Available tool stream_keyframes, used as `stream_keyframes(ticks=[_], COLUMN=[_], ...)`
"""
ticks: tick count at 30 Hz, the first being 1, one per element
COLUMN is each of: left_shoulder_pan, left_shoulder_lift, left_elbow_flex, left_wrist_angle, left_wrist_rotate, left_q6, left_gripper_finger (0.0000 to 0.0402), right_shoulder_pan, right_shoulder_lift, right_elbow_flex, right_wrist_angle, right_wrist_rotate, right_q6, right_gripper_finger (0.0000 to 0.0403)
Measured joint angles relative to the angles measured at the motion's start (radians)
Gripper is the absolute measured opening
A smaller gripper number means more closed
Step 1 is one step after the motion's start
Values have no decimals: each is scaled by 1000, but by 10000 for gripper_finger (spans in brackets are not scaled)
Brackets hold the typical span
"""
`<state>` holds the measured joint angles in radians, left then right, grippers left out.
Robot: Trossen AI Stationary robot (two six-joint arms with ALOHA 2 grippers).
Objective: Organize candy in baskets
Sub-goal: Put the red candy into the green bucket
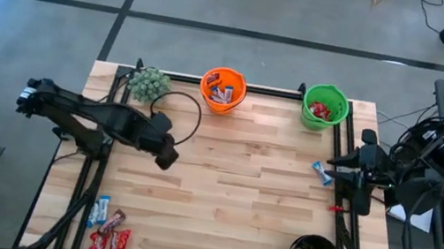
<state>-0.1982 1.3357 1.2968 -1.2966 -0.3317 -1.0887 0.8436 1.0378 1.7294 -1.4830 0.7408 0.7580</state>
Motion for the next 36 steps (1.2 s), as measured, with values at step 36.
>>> stream_keyframes(ticks=[36], left_shoulder_pan=[1], left_shoulder_lift=[4], left_elbow_flex=[276], left_wrist_angle=[617], left_wrist_rotate=[89], left_q6=[805], left_gripper_finger=[0], right_shoulder_pan=[-376], right_shoulder_lift=[116], right_elbow_flex=[-3], right_wrist_angle=[470], right_wrist_rotate=[-135], right_q6=[-324], right_gripper_finger=[109])
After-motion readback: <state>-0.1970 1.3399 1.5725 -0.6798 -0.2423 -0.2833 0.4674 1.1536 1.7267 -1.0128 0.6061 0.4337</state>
